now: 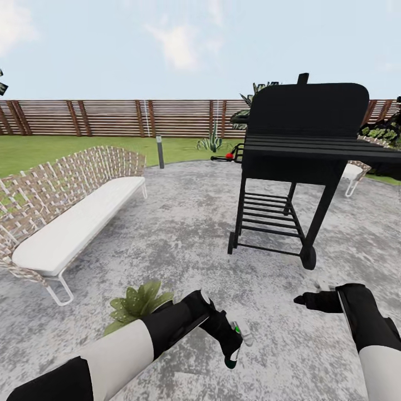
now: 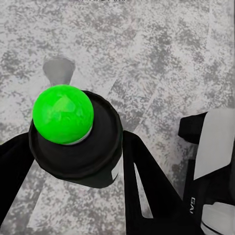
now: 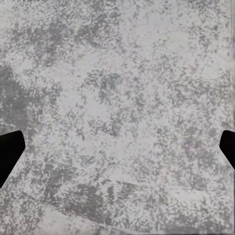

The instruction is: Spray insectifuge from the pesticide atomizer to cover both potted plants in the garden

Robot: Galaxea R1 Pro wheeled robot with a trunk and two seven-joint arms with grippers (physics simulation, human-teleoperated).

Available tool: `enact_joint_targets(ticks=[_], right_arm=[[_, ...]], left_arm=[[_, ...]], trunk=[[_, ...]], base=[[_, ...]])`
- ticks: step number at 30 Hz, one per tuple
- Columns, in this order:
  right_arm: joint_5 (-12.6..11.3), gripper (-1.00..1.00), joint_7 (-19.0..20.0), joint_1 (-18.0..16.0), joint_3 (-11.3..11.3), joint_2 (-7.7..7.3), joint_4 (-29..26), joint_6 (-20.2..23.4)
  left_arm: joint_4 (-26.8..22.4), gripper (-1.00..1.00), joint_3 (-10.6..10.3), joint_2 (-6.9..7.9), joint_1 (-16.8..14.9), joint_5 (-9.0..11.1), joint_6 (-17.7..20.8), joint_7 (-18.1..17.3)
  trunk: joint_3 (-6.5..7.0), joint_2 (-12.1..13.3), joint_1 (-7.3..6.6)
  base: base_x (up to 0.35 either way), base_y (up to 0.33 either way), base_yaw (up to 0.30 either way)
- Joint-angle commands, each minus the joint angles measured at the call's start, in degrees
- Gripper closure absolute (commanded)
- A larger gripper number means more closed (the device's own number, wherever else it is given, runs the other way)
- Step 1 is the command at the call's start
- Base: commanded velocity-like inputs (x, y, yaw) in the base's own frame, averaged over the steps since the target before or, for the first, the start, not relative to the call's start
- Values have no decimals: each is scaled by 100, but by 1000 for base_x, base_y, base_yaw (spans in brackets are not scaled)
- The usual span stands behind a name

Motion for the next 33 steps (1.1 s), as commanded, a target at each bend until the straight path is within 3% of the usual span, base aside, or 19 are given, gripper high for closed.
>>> enact_joint_targets(ticks=[1,13,22,27,33], right_arm=[[62,-100,57,-4,-11,2,-6,12],[62,-100,56,-6,-20,-7,-6,12],[62,-100,56,-4,-20,-7,-6,12],[62,-100,56,-3,-20,-5,-4,12],[62,-100,56,-6,-20,-7,-6,12]], left_arm=[[1,100,-12,0,-7,54,42,11],[3,100,-11,0,-7,59,42,15],[-5,100,-18,0,-7,72,38,11],[-6,100,-18,0,-7,246,37,11],[-4,100,-18,0,-7,285,40,11]], trunk=[[-2,-3,-1],[51,-3,-1],[95,-3,-1],[120,-3,-1],[149,-3,-1]], base=[[0,0,-215],[-3,0,-242],[-299,26,-246],[-223,220,-246],[-100,177,-246]])
